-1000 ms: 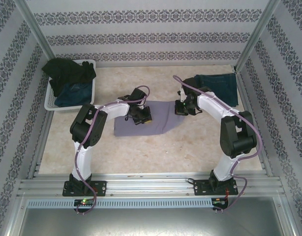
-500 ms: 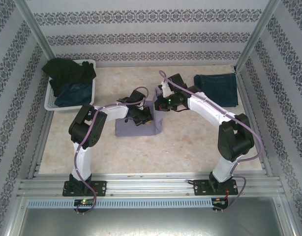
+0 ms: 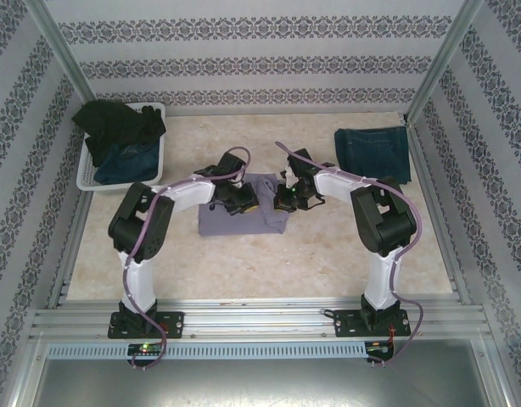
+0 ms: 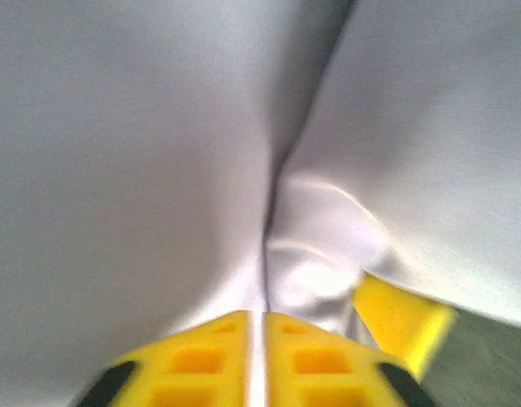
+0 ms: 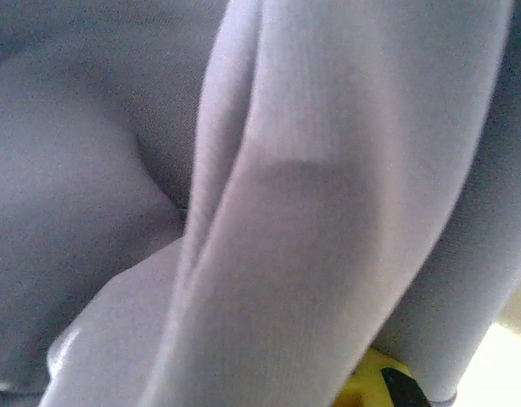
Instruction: Fold and stack the skirts
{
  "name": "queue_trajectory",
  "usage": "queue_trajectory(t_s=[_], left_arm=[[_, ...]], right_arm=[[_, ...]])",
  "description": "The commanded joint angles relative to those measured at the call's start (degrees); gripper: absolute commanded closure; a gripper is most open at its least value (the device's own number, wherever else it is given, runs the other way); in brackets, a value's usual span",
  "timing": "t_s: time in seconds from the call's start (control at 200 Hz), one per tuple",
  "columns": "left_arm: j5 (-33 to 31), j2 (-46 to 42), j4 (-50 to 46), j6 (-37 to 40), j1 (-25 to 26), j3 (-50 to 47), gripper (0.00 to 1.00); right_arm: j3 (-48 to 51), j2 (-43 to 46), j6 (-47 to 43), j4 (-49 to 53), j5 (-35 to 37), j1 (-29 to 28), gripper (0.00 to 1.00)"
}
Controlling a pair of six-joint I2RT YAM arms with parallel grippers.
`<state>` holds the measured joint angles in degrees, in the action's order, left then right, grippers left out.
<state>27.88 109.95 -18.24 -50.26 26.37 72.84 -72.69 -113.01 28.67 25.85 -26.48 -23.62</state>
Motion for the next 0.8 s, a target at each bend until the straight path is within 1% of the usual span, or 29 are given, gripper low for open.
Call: queue_trajectory(t_s=[0.0, 0.095, 0.19, 0.23, 0.355, 0.475, 0.54, 0.625, 0.744, 0.794], left_arm=[[-6.13, -10.05, -9.22, 5.12, -3.35, -1.06, 0.76], [-13.73, -11.92, -15.26, 10.25, -7.57, -3.58, 0.75], [-16.20, -9.69, -18.78, 14.16, -11.92, -4.49, 0.84], [-16.57, -9.04, -18.69, 15.36, -13.12, -4.86, 0.86], [-16.90, -7.20, -17.87, 18.24, -14.15, -4.68, 0.86], [-18.02, -3.19, -18.47, 19.55, -14.31, -4.24, 0.86], [-15.42, -1.67, -16.82, 19.94, -14.30, -4.91, 0.87], [-10.04, -0.68, -13.68, 19.27, -14.26, -6.25, 0.92], [-9.20, -0.82, -12.89, 18.00, -14.25, -7.88, 0.96], [-7.53, -1.12, -11.25, 17.30, -14.27, -9.26, 0.97]], right_arm=[[1.07, -1.59, 0.94, 2.54, 5.54, 0.29, 1.00], [0.68, -0.35, 0.56, 2.97, 5.39, 0.50, 1.00], [0.02, 0.95, 0.37, 3.48, 5.03, 0.65, 1.00], [-0.29, 1.42, 0.36, 3.67, 4.88, 0.59, 1.00], [-0.79, 2.52, 0.50, 4.09, 4.86, 0.59, 1.00], [-1.05, 3.21, 0.74, 4.21, 4.56, 0.57, 1.00], [-1.57, 3.59, 0.81, 4.51, 4.21, 0.59, 1.00], [-3.15, 4.78, 1.04, 5.65, 3.36, 0.40, 1.00], [-7.26, 7.28, 1.65, 6.85, 0.65, -2.06, 1.00], [-8.89, 7.62, 3.15, 6.41, -0.30, -3.46, 1.00]])
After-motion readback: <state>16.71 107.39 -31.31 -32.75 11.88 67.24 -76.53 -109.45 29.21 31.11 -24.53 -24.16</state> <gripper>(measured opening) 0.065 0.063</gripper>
